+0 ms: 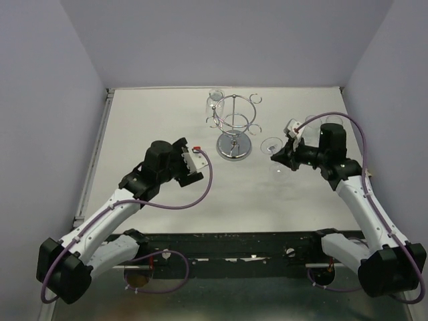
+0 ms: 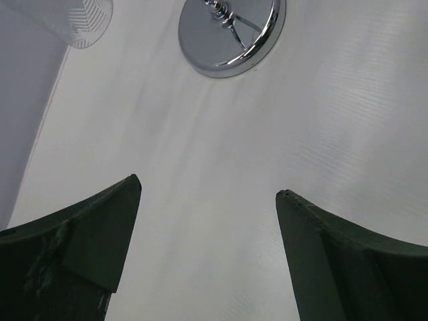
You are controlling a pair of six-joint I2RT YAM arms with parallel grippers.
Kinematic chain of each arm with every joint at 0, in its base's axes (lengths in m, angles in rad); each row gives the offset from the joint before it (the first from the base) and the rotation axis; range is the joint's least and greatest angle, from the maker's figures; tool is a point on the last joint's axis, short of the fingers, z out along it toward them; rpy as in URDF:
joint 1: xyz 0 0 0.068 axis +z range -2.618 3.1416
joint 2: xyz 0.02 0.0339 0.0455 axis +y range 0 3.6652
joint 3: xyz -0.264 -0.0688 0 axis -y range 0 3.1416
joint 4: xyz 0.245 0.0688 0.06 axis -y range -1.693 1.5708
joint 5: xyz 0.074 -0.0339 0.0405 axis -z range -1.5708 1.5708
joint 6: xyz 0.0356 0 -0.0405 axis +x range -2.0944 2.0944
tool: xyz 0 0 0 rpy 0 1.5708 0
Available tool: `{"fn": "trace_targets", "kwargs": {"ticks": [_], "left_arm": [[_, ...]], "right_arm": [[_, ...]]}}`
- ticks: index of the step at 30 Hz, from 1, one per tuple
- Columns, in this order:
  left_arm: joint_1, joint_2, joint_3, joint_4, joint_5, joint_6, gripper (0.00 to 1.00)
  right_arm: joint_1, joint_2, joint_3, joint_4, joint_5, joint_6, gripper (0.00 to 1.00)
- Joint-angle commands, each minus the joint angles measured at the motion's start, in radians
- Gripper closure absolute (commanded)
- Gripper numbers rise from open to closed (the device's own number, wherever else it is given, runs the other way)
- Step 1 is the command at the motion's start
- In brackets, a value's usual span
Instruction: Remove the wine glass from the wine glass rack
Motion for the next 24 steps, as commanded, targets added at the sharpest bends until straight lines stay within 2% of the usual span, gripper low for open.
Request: {"fn": "trace_targets", "kwargs": {"ticks": [1, 4, 9, 14, 24], "left_arm": [[-0.021, 0.035, -0.016, 0.118, 0.067, -0.021, 0.02], [-0.023, 0.056, -0.019, 0.141, 0.106, -0.015, 0.03], [-0.029, 0.122, -0.013, 0.168, 0.179, 0.0, 0.07], [-0.065, 0.206, 0.012, 0.188, 0.226, -0.061, 0.12], [-0.162, 0.346, 0.016, 0.334, 0.309, -0.2, 0.28]], "right_arm": [[0.034, 0.031, 0.036, -0.201, -0.151, -0.105, 0.99], [0.042, 0.113, 0.077, -0.282, -0.14, -0.062, 0.99], [0.042, 0.226, 0.094, -0.297, -0.158, 0.122, 0.99], [0.042, 0.304, 0.084, -0.292, -0.198, 0.231, 0.99], [0.043, 0.404, 0.013, -0.148, -0.287, 0.522, 0.99]]}}
